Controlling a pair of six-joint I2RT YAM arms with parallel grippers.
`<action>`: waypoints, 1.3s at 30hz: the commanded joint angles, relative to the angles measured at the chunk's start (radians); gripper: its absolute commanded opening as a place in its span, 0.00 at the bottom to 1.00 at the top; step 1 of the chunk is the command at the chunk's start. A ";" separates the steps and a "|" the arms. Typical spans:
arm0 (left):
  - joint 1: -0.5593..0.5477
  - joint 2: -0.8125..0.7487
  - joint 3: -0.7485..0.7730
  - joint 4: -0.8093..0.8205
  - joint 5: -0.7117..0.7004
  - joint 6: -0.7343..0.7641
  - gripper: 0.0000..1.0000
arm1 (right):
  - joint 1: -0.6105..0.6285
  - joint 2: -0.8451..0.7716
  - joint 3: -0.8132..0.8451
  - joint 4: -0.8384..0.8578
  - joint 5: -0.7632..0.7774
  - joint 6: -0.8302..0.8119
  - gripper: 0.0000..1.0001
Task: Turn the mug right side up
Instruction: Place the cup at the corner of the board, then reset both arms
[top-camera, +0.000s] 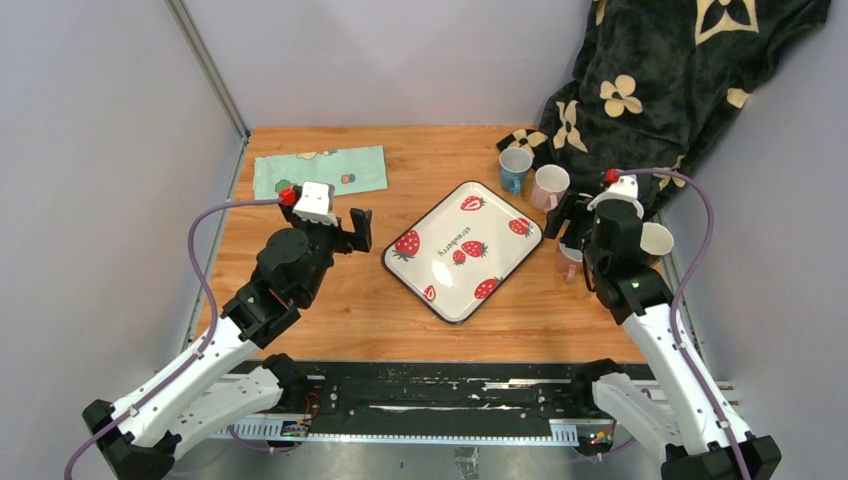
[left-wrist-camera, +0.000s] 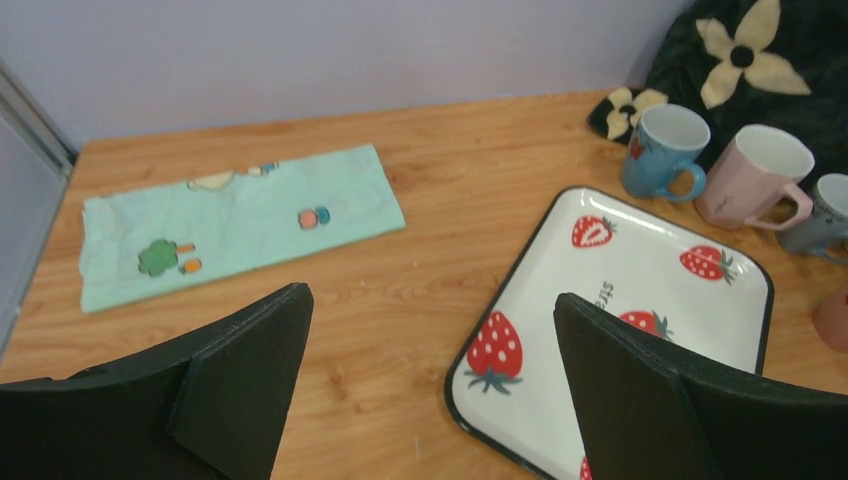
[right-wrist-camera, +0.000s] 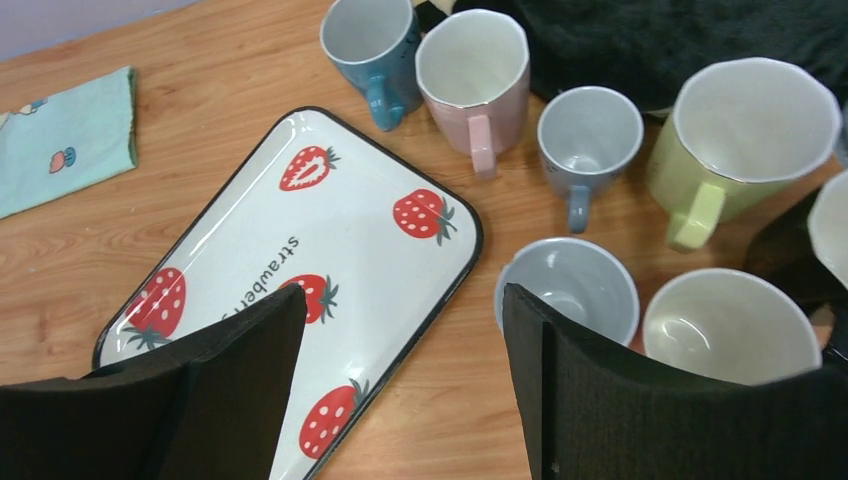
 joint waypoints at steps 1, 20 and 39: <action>-0.001 0.010 -0.028 -0.129 -0.007 -0.136 1.00 | 0.010 0.032 0.033 0.081 -0.111 -0.017 0.77; 0.078 0.021 0.004 -0.269 -0.024 -0.193 1.00 | 0.021 0.000 -0.063 0.145 -0.090 -0.103 0.78; 0.203 -0.175 -0.098 -0.221 -0.061 -0.062 1.00 | 0.021 -0.101 -0.152 0.249 -0.063 -0.188 0.79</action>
